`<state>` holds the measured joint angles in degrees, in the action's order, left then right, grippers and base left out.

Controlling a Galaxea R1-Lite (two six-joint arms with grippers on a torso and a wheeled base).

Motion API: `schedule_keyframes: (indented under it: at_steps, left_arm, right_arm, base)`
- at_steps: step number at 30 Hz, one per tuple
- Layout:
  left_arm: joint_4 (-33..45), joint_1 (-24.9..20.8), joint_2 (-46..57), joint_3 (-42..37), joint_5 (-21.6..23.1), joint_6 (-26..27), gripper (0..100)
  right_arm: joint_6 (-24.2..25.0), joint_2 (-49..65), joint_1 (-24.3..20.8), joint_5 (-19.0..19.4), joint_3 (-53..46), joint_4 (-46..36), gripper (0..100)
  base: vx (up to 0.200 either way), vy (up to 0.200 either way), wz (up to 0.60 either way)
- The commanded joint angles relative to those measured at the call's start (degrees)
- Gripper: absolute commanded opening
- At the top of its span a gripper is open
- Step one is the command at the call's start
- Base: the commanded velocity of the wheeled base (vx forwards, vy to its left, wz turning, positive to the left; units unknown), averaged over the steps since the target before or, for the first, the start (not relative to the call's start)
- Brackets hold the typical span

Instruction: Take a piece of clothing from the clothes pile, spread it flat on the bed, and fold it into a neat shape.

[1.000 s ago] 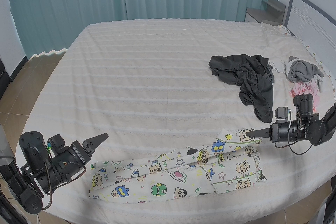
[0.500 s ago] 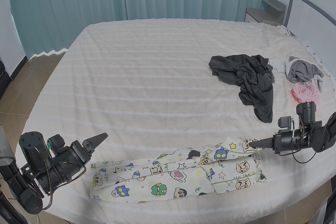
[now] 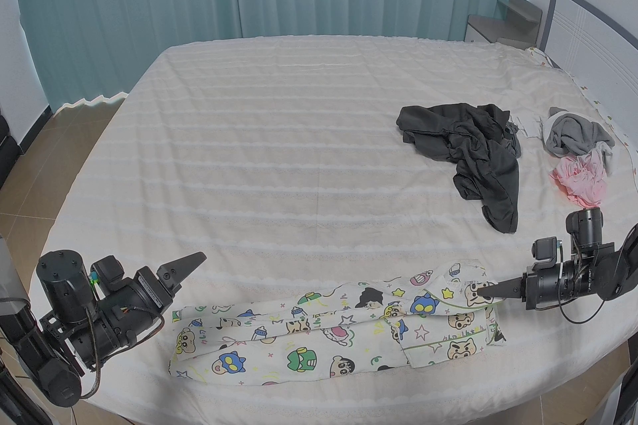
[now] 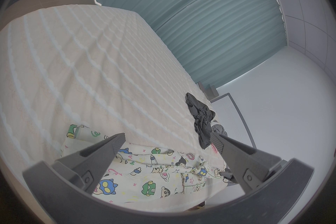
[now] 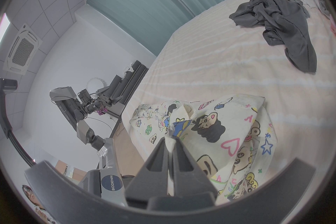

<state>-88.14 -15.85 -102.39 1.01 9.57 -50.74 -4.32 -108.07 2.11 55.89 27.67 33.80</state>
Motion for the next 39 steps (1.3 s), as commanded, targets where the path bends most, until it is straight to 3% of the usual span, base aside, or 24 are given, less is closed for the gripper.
schedule_keyframes:
  at_steps: [1,7,11,18,21,31,32,39]
  left_arm:
    - [-0.02,-0.15,0.0,-0.75,0.01,-0.06,100]
    - [-0.02,-0.24,-0.09,-0.75,0.01,-0.06,100]
    - [-0.02,-0.24,-0.09,-0.75,0.01,-0.06,100]
    - [-0.02,-0.24,-0.36,-0.75,0.01,-0.06,100]
    - [-0.02,-0.24,-0.36,-0.75,0.01,-0.06,100]
    - [-0.02,-0.24,-0.53,-0.75,0.1,-0.24,100]
    - [-0.02,-0.24,-0.53,-0.75,0.1,-0.24,100]
    - [-0.02,-0.24,-0.62,-0.75,0.1,-0.33,100]
  right_arm:
    - [0.01,-0.12,-0.61,0.0,-0.6,0.03,0]
    - [0.18,-1.79,-2.81,-1.23,4.32,-1.11,0]
    - [0.18,-5.05,-3.87,-5.36,12.23,-7.61,0]
    - [0.45,-9.79,-4.75,-7.29,20.32,-11.04,0]
    - [0.36,-13.04,-5.89,-10.28,24.18,-15.08,0]
    - [0.54,-19.2,-7.56,-14.67,29.28,-15.79,0]
    - [0.62,-19.46,-7.56,-15.29,29.81,-15.87,100]
    - [0.71,-17.7,-6.77,-19.07,29.98,-16.4,100]
  base:
    - [0.0,0.0,0.0]
    - [0.0,0.0,0.0]
    - [0.0,0.0,0.0]
    - [0.0,0.0,0.0]
    - [0.0,0.0,0.0]
    - [0.0,0.0,0.0]
    - [0.0,0.0,0.0]
    - [0.0,0.0,0.0]
